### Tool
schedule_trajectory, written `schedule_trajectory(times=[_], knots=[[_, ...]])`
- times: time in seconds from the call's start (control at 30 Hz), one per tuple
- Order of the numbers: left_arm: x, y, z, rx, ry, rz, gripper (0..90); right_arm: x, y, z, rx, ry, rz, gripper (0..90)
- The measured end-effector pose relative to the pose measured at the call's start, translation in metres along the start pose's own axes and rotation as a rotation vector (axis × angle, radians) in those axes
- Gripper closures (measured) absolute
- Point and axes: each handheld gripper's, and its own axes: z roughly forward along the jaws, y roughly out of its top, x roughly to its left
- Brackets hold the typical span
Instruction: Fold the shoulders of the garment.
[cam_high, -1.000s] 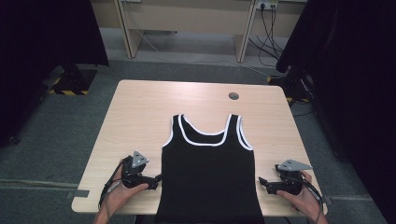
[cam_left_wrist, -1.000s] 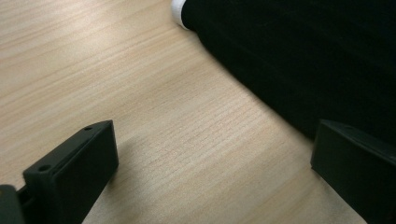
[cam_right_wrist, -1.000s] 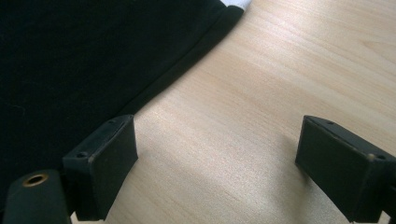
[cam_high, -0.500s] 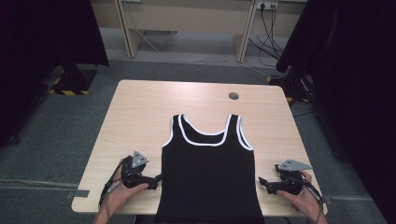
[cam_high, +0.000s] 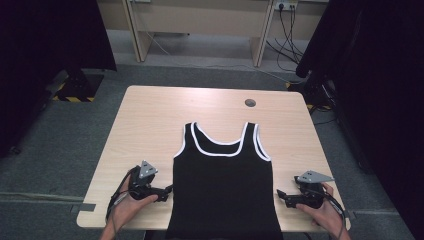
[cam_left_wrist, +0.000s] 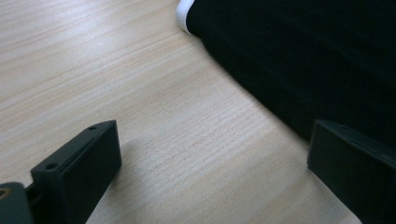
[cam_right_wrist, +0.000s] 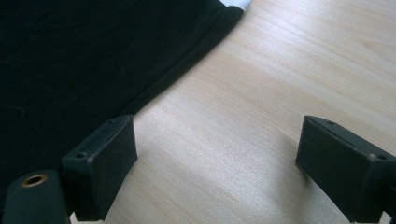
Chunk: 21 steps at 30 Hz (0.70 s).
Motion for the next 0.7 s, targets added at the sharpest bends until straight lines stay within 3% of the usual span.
schedule_trajectory(times=[0.7], knots=[[-0.001, 0.031, 0.012, -0.014, -0.024, 0.01, 1.9, 0.0, 0.001, 0.001, -0.001, -0.003, 0.0, 12.3]])
